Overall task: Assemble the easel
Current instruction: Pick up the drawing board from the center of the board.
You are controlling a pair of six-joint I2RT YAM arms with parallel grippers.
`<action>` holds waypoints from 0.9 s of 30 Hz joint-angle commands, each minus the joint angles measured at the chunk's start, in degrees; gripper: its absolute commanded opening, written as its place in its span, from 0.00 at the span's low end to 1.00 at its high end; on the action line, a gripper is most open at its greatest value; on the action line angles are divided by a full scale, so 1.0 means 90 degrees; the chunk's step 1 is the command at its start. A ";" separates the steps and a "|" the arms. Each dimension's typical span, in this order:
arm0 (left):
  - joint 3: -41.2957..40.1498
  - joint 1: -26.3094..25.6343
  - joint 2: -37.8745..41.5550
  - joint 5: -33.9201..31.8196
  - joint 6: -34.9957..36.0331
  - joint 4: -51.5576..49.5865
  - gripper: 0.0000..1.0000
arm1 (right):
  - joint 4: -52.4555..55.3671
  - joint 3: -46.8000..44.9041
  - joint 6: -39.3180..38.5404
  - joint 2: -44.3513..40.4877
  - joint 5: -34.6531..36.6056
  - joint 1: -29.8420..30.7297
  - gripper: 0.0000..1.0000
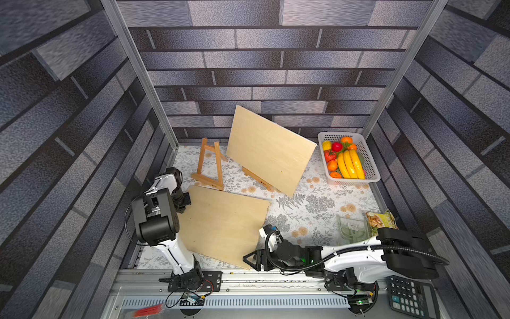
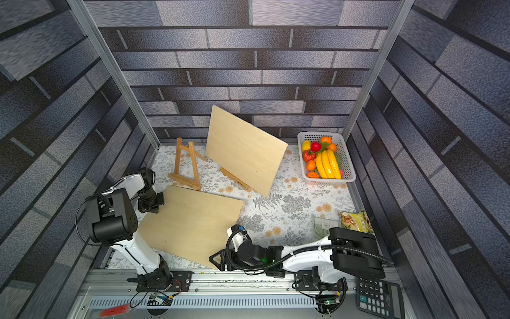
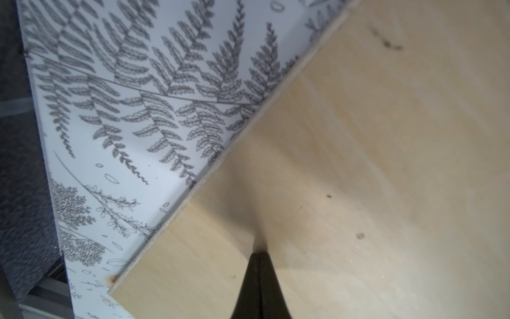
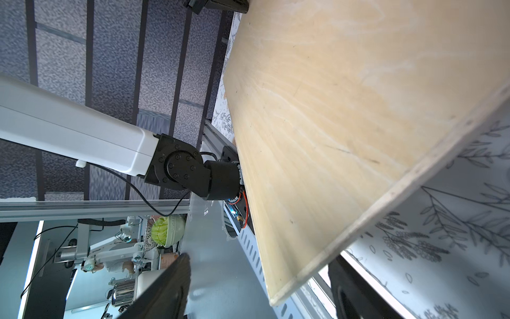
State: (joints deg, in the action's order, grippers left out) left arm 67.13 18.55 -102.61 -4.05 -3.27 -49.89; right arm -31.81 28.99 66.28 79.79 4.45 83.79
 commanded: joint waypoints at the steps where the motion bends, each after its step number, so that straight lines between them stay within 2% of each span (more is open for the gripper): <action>1: -0.0389 -0.0103 -0.0579 0.0971 -0.0096 -0.0209 0.00 | -0.1076 0.0616 -0.0464 -0.0524 0.0211 -0.0023 0.79; 5: -0.0379 -0.0062 -0.0586 0.1042 -0.0116 -0.0233 0.00 | -0.1172 0.0544 -0.0481 -0.0583 0.0303 -0.0023 0.79; 15: -0.0428 0.0202 -0.0541 0.1464 -0.0233 -0.0225 0.00 | -0.2363 0.0086 -0.0348 -0.0291 0.0645 -0.0023 0.78; 18: -0.0380 0.0262 -0.0613 0.1590 -0.0223 -0.0297 0.00 | -0.2336 0.0082 -0.0411 -0.0413 0.0678 -0.0023 0.78; 20: -0.0384 0.0313 -0.0621 0.1711 -0.0235 -0.0324 0.07 | -0.2085 0.0226 -0.0554 -0.0493 0.0628 -0.0023 0.78; 25: -0.0389 0.0438 -0.0659 0.2046 -0.0242 -0.0355 0.33 | -0.2070 0.0432 -0.0720 -0.0454 0.0551 -0.0032 0.78; 27: -0.0404 0.0484 -0.0706 0.2205 -0.0257 -0.0356 0.40 | -0.2164 0.0474 -0.0758 -0.0411 0.0524 -0.0023 0.78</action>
State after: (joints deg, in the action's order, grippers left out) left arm 68.07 24.27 -102.72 4.93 -4.99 -50.33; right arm -37.74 28.01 62.76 77.76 7.29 83.88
